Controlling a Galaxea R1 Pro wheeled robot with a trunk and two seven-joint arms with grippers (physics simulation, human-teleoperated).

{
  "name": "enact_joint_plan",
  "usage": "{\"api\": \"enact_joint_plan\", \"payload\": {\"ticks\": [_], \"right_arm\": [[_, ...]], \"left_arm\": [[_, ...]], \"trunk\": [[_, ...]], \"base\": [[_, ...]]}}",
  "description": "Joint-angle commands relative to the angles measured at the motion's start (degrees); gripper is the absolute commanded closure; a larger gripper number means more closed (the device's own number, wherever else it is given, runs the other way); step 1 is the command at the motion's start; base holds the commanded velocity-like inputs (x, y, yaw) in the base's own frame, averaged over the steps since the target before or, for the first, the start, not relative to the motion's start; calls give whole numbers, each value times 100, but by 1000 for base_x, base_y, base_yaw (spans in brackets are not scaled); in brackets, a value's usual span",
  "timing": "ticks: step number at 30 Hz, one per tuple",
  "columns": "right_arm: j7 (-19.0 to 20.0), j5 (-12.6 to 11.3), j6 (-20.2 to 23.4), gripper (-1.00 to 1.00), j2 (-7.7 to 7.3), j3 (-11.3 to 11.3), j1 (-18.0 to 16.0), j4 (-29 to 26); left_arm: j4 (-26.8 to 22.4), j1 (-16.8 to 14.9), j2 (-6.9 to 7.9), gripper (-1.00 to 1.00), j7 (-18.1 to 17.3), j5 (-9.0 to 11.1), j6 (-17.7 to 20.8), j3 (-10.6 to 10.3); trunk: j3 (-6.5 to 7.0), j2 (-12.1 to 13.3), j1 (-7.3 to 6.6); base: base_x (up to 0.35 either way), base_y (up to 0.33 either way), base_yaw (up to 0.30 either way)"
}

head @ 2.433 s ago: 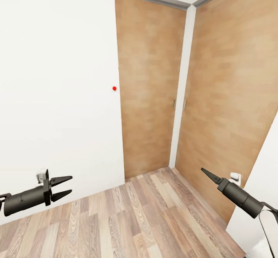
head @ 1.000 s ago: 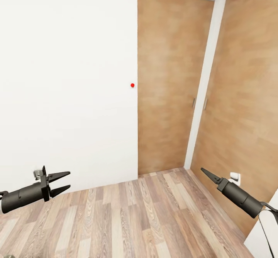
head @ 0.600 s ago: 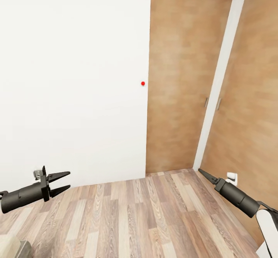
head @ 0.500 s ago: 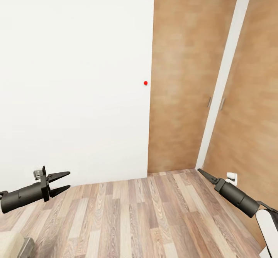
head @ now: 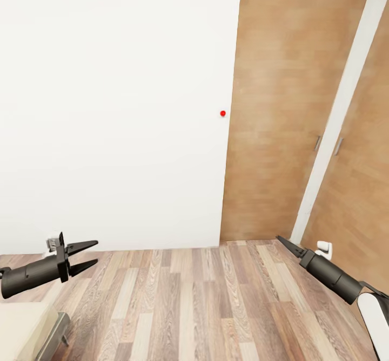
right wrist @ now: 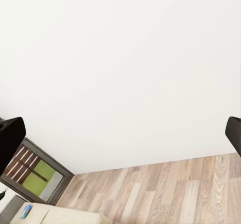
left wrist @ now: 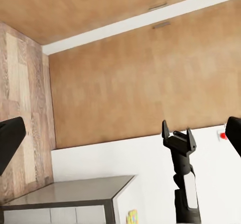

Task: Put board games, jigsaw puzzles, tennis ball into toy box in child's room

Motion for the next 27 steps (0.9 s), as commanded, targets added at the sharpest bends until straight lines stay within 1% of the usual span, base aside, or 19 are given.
{"api": "enact_joint_plan", "payload": {"ticks": [1,5,8,18,27], "right_arm": [[5,-26,18,-100,-2,-5,-3,-1],[4,-24,-53,-100,-4,31,-3,-1],[4,-23,-80,-100,-5,72,-3,-1],[4,-24,-94,-100,-6,108,-3,-5],[6,-27,-103,-100,-8,103,-3,-1]], "left_arm": [[7,-10,7,-100,-38,-46,6,-13],[11,-11,29,-100,47,-162,18,7],[15,-11,39,-100,97,-209,38,93],[17,-11,42,-100,113,-238,72,247],[17,-11,17,-100,111,-242,57,265]], "trunk": [[-17,-11,3],[-42,-11,3],[-54,-11,3],[-67,-11,3],[-68,-11,3]], "base": [[0,0,215],[0,0,214],[0,0,139],[0,0,43],[0,0,4]]}}
